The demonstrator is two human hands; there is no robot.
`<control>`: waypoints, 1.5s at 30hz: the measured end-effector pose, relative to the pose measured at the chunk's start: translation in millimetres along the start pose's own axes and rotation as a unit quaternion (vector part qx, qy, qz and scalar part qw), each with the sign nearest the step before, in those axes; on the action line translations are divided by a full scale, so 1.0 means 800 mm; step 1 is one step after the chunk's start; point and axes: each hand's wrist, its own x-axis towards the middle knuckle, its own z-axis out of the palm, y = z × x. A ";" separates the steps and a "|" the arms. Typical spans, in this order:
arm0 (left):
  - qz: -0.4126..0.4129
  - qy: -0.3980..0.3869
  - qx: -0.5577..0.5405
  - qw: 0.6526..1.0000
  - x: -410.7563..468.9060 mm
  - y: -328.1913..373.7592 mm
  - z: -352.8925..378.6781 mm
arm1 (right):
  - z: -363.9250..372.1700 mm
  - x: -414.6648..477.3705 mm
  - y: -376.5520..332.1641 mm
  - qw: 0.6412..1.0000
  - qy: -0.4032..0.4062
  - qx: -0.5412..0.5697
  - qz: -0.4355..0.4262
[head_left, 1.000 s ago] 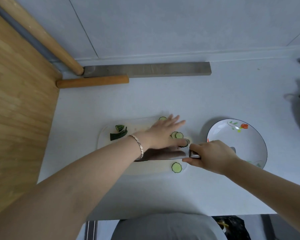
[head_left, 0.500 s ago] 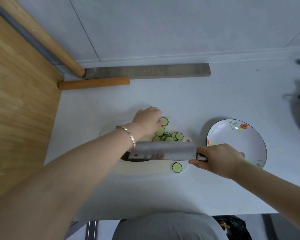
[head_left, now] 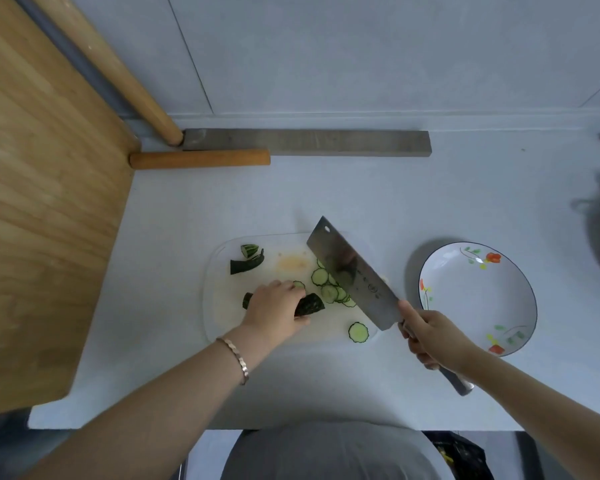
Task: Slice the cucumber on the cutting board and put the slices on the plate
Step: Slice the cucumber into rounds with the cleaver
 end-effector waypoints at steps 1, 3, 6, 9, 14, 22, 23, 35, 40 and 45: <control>0.003 0.000 0.013 1.000 -0.004 -0.002 0.007 | 0.000 0.000 0.005 1.000 -0.009 -0.012 0.000; 0.003 0.008 0.026 1.000 -0.010 -0.009 0.016 | 0.001 0.000 0.015 0.999 -0.025 -0.030 -0.001; -0.005 0.008 0.020 1.000 -0.022 -0.019 0.018 | 0.006 0.002 0.029 0.998 -0.054 -0.035 0.000; -0.021 0.010 0.008 1.000 -0.033 -0.030 0.018 | 0.010 0.006 0.039 0.996 -0.080 -0.046 -0.001; -0.020 0.053 -0.056 0.997 -0.041 -0.035 0.016 | 0.004 0.018 0.047 0.992 -0.086 -0.091 -0.022; -0.149 0.128 -0.187 0.963 -0.024 -0.034 0.002 | -0.005 0.042 0.014 0.995 -0.027 -0.081 -0.051; -0.157 0.120 -0.191 0.961 -0.019 -0.032 0.002 | -0.004 0.043 0.008 0.996 -0.025 -0.074 -0.054; -0.257 0.007 -0.254 0.933 0.064 0.015 0.013 | -0.015 0.027 -0.033 0.996 0.035 0.001 -0.078; -0.251 0.073 -0.301 0.917 0.075 0.014 -0.002 | -0.022 0.022 -0.029 0.996 0.050 -0.002 -0.075; -0.226 0.147 -0.182 0.946 0.054 -0.049 -0.054 | -0.018 0.022 -0.031 0.995 0.057 -0.018 -0.076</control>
